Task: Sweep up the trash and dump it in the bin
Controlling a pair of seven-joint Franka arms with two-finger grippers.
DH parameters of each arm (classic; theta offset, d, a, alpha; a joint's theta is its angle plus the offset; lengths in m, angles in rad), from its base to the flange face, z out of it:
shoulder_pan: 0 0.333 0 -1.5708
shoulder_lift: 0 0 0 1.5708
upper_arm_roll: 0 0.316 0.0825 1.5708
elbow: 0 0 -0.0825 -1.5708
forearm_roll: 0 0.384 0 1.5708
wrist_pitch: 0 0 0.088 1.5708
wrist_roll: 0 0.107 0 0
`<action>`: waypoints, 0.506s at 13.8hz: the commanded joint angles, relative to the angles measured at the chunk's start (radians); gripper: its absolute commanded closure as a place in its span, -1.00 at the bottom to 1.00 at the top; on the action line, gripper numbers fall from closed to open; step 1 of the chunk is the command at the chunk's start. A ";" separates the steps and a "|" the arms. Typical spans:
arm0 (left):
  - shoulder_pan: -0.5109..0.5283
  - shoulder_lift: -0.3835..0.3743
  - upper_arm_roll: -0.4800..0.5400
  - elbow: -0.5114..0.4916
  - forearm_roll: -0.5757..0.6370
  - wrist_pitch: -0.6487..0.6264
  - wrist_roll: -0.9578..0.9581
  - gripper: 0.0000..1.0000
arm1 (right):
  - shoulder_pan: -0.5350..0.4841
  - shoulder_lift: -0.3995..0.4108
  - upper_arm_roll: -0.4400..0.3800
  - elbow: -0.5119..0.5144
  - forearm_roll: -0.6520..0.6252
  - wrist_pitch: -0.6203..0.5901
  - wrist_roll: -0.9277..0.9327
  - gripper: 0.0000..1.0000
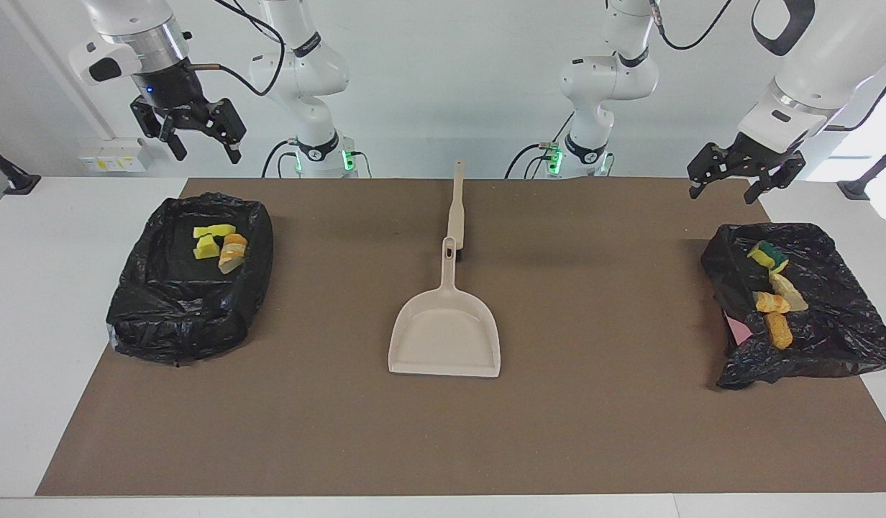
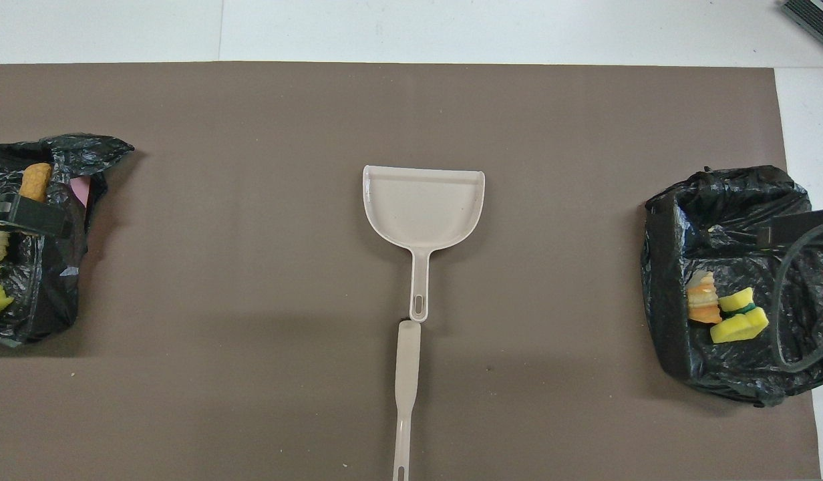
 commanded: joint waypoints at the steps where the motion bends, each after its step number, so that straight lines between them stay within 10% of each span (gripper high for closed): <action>1: -0.002 -0.001 0.014 0.021 0.014 -0.053 0.000 -1.00 | -0.006 -0.026 0.002 -0.026 0.015 -0.008 -0.019 -1.00; 7: 0.000 0.011 0.008 0.092 0.016 -0.105 0.013 -1.00 | -0.002 -0.027 0.003 -0.038 -0.031 -0.003 0.011 -1.00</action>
